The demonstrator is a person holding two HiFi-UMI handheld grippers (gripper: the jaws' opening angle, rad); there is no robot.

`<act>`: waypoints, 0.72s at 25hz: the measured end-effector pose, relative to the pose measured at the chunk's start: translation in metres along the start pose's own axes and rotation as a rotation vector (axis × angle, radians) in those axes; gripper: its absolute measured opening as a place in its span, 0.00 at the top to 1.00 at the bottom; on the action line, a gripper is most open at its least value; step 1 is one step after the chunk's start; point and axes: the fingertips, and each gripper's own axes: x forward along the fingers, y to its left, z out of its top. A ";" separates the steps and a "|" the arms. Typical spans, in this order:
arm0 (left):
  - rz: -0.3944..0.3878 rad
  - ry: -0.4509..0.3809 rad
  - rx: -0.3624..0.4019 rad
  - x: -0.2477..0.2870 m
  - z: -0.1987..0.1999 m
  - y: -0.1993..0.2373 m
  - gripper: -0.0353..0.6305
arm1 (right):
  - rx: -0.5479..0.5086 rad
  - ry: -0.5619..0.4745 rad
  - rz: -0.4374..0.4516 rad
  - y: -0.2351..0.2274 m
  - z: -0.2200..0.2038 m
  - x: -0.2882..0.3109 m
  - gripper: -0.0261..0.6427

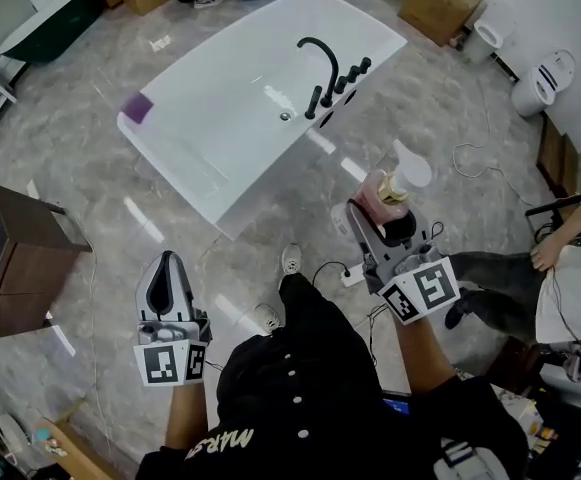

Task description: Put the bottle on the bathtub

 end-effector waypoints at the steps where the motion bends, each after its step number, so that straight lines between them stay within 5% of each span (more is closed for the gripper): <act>1: 0.004 -0.004 0.002 0.010 0.000 0.002 0.93 | -0.001 -0.001 0.006 -0.006 -0.001 0.012 0.63; 18: 0.112 0.022 0.013 0.198 0.000 0.024 0.93 | -0.016 0.032 0.172 -0.102 -0.054 0.210 0.63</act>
